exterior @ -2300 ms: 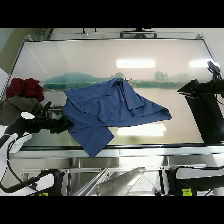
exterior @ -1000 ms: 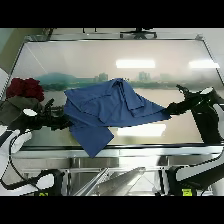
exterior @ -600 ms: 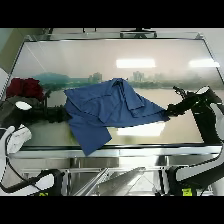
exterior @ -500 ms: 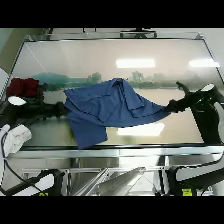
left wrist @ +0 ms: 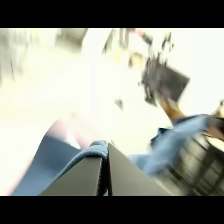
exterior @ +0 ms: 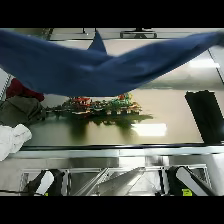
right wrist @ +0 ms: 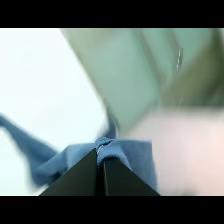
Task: Fold the shirts.
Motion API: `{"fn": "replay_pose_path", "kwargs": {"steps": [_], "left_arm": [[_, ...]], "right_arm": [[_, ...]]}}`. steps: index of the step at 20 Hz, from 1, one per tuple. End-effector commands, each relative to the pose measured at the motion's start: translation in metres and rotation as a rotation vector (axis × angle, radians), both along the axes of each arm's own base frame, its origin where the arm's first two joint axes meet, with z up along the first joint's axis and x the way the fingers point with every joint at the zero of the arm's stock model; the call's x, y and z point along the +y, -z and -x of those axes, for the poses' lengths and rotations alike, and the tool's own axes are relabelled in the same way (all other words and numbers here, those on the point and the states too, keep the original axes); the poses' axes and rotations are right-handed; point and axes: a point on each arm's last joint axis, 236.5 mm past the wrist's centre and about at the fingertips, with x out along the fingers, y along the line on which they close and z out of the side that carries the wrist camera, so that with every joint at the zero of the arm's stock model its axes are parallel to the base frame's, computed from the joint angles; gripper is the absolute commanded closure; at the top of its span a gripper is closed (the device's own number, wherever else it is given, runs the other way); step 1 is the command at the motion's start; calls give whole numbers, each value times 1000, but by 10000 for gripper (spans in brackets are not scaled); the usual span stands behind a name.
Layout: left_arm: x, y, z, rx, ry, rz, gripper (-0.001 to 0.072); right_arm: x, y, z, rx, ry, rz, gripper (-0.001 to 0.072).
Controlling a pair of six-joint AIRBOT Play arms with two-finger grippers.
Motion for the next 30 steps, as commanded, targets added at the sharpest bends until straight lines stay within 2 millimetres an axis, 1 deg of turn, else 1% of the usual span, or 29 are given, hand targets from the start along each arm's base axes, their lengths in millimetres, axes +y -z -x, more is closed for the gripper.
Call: {"fn": "replay_pose_path", "kwargs": {"steps": [1,2,4,6,7,8,9,10,11,12,13,14,15,16,17,18,19,20,21,22,23,24,25,26,28,30], "left_arm": [[4,-68,59,-193,-134,-5,679],[9,-72,62,-203,-169,-6,679],[8,-82,70,-238,-142,28,679],[6,-90,75,-256,-46,92,679],[8,-90,73,-252,-8,120,679],[13,-87,65,-233,-2,128,679],[20,-79,53,-200,-11,127,679],[27,-64,35,-147,-31,109,679],[32,-48,16,-93,-43,86,679],[34,-23,-11,-16,-44,56,679],[30,5,-37,71,-26,27,679],[23,40,-66,167,-2,-12,678],[14,83,-94,275,21,-70,679],[7,131,-120,386,41,-136,679],[1,178,-142,491,58,-192,679],[-1,225,-163,588,73,-233,679],[-2,269,-179,680,85,-254,679],[-2,312,-195,766,99,-258,679],[1,352,-208,840,108,-238,679],[5,385,-220,899,104,-214,682],[11,416,-230,940,88,-197,688],[21,443,-240,966,60,-183,687],[33,462,-250,977,25,-165,687],[39,471,-259,961,10,-145,687],[43,476,-274,927,25,-125,687],[42,473,-281,906,58,-137,687]], "right_arm": [[4,-102,81,-333,284,-27,692],[10,-110,92,-372,330,-1,692],[21,-118,106,-424,368,27,693],[24,-122,111,-458,398,46,693],[24,-122,111,-458,399,46,693],[22,-118,106,-446,410,63,692],[18,-108,96,-408,432,102,693],[11,-90,78,-324,456,138,693],[4,-69,60,-231,461,159,693],[0,-44,39,-139,436,165,693],[1,-16,17,-56,384,158,693],[6,19,-9,42,323,149,693],[11,58,-33,154,282,138,693],[15,107,-60,291,262,124,693],[13,154,-85,412,276,115,693],[9,207,-110,531,309,101,693],[3,256,-129,628,345,91,693],[-5,308,-146,732,386,72,693],[-10,354,-157,823,418,61,693],[-17,401,-167,916,444,57,693],[-20,436,-173,986,446,37,693],[-21,462,-180,1024,436,11,693],[-21,477,-188,1030,421,-15,693],[-21,484,-198,1017,396,-49,693],[-18,480,-218,958,333,-125,693],[-17,474,-235,923,285,-171,693]]}}
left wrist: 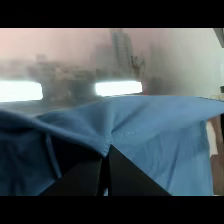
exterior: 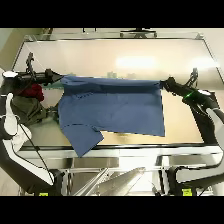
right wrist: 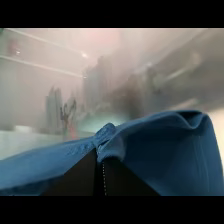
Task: Fold the shirts.
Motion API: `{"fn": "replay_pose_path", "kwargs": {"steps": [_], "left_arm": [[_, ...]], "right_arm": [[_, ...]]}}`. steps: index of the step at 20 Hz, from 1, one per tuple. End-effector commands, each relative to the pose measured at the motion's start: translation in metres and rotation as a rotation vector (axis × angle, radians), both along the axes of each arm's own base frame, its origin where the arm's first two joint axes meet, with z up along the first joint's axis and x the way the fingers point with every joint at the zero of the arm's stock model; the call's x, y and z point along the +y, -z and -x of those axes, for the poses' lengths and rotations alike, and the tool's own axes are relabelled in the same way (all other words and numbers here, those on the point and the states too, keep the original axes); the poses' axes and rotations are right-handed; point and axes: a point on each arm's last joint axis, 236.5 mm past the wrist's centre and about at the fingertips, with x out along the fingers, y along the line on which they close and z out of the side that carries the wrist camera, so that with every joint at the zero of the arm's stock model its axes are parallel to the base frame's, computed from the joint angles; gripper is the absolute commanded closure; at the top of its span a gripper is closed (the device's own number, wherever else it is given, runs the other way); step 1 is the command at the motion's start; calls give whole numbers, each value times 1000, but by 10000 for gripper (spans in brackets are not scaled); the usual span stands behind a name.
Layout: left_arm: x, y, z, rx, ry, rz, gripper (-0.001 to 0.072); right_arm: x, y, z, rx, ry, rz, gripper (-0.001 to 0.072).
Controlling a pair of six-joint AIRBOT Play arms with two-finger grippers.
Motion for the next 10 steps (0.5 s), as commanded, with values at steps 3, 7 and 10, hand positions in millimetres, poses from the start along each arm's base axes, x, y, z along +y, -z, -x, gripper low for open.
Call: {"fn": "replay_pose_path", "kwargs": {"steps": [3,7,10], "left_arm": [[11,7,-23,-56,26,-39,688],[18,21,-5,18,71,-81,688],[16,53,9,87,93,-135,688]], "right_arm": [[-6,6,-34,-86,-32,-115,693],[-20,15,-19,-47,-72,-103,692],[-13,35,-5,10,-148,-28,692]]}}
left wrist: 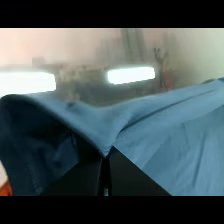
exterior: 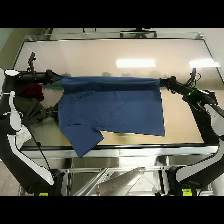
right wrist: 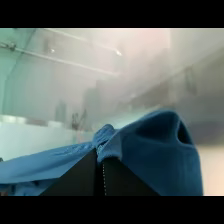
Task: Fold the shirts.
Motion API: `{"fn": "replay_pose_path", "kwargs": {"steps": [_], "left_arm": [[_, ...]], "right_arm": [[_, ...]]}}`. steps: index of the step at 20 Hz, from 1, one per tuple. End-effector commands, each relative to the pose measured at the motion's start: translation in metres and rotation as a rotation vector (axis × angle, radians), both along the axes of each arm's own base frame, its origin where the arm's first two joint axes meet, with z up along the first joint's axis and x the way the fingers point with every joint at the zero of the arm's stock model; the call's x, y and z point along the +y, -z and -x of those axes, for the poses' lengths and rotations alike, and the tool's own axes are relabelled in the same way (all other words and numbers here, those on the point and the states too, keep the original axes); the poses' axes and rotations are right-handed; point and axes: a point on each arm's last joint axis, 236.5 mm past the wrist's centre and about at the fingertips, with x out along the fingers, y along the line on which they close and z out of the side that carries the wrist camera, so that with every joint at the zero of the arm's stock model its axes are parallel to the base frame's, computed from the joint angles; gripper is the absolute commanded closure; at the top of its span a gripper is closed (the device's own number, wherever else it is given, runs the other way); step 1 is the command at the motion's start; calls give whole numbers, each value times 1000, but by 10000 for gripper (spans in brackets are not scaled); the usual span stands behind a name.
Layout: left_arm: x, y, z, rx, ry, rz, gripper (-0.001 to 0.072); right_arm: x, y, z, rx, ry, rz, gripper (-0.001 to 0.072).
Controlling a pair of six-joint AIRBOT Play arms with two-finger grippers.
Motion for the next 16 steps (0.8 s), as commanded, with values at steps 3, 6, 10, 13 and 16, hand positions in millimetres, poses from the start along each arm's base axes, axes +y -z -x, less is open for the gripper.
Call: {"fn": "replay_pose_path", "kwargs": {"steps": [3,6,10,13,16], "left_arm": [[4,57,27,123,37,-122,688],[3,70,27,124,27,-152,688],[-3,71,22,94,39,-170,688],[-8,71,16,74,35,-182,688],[-14,56,16,56,76,-176,577]], "right_arm": [[3,24,14,54,-78,98,692],[-2,26,12,53,-62,118,692],[7,28,12,46,-82,131,692],[13,37,10,60,-81,145,692],[10,30,8,48,-74,158,419]]}}
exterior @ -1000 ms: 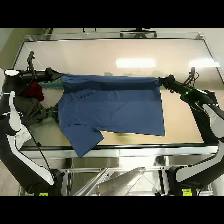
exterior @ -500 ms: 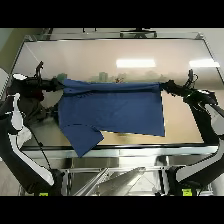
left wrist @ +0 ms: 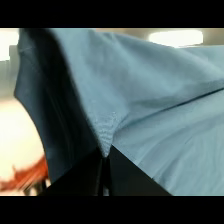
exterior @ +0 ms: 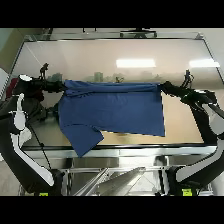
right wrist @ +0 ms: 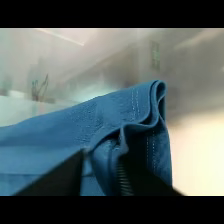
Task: Fold the shirts.
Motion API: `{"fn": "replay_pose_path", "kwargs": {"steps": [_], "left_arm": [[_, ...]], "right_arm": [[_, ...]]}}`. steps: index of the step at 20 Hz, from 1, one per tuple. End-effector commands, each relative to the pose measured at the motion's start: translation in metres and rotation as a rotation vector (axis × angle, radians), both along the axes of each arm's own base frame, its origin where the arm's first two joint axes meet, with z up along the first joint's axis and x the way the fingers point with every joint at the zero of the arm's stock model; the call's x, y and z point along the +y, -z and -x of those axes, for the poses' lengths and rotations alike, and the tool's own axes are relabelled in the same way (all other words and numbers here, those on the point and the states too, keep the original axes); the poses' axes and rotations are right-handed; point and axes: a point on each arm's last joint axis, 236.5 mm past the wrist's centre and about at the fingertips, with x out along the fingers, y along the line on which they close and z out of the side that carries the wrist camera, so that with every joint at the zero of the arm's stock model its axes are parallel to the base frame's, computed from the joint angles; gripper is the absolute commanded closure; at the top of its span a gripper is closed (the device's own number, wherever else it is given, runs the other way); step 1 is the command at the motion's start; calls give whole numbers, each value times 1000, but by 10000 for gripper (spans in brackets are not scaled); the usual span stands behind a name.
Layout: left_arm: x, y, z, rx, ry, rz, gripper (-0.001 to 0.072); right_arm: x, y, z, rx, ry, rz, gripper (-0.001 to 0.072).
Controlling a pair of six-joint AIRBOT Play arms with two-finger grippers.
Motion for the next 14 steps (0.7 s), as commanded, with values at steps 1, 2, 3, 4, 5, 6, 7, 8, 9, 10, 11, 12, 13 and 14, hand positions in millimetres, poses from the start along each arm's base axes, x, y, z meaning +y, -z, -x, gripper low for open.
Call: {"fn": "replay_pose_path", "kwargs": {"steps": [1,2,3,4,5,6,7,8,9,10,11,12,13,14], "left_arm": [[-4,-24,0,-11,47,17,413],[-1,-41,3,2,60,36,413],[5,-57,6,20,62,54,413],[14,-76,11,55,45,76,413],[22,-92,16,90,23,94,413],[30,-108,26,118,11,105,414],[37,-120,36,140,-6,113,415],[42,-130,48,158,-24,121,415],[44,-136,62,176,-36,128,415],[44,-140,79,200,-51,140,415],[41,-139,99,233,-62,148,414],[38,-133,126,270,-66,133,415],[35,-122,151,308,-80,102,414],[36,-107,179,342,-110,54,414]], "right_arm": [[-4,-10,2,-18,-16,28,408],[-10,-16,8,-17,-35,57,408],[-22,-20,17,17,-32,88,408],[-36,-24,28,67,-20,115,408],[-51,-29,41,106,-17,160,408],[-66,-37,56,150,-5,198,407],[-77,-47,69,175,1,222,408],[-85,-61,82,182,-9,244,407],[-88,-75,95,186,-23,247,408],[-87,-85,111,196,-50,242,408],[-84,-89,129,217,-76,231,407],[-79,-85,152,258,-101,227,399],[-75,-75,174,303,-115,228,319],[-70,-63,194,343,-119,233,282]]}}
